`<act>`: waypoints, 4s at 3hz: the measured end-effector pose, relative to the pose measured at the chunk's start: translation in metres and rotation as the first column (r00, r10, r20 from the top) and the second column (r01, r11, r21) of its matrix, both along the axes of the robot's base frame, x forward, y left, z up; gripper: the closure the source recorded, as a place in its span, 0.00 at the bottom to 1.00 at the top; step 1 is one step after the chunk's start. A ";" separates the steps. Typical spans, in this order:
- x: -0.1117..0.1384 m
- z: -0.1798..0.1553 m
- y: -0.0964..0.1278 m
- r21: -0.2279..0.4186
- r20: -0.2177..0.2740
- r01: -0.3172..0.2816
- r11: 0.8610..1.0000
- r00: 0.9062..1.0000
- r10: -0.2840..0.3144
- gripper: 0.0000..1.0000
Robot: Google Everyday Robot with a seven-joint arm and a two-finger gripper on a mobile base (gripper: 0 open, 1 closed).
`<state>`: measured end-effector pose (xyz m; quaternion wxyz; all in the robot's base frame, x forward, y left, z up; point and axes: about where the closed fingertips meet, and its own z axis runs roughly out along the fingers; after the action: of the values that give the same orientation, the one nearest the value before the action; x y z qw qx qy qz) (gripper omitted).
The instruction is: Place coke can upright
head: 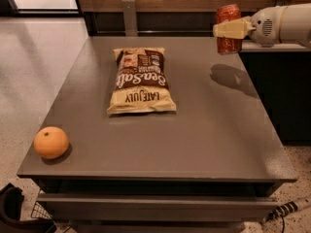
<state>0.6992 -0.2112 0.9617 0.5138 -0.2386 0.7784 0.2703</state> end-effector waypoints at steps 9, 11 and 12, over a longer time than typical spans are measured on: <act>0.028 -0.089 0.041 -0.068 0.280 -0.451 0.890 0.847 0.451 1.00; 0.031 -0.100 0.031 -0.039 0.286 -0.445 0.895 0.853 0.436 1.00; 0.031 -0.099 0.031 -0.039 0.286 -0.445 0.895 0.853 0.436 0.84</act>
Offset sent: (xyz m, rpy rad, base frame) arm -0.0008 -0.0027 -0.0273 -0.2841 -0.4376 0.3614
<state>0.7298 -0.1802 0.8625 0.5491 -0.4398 0.6162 0.3542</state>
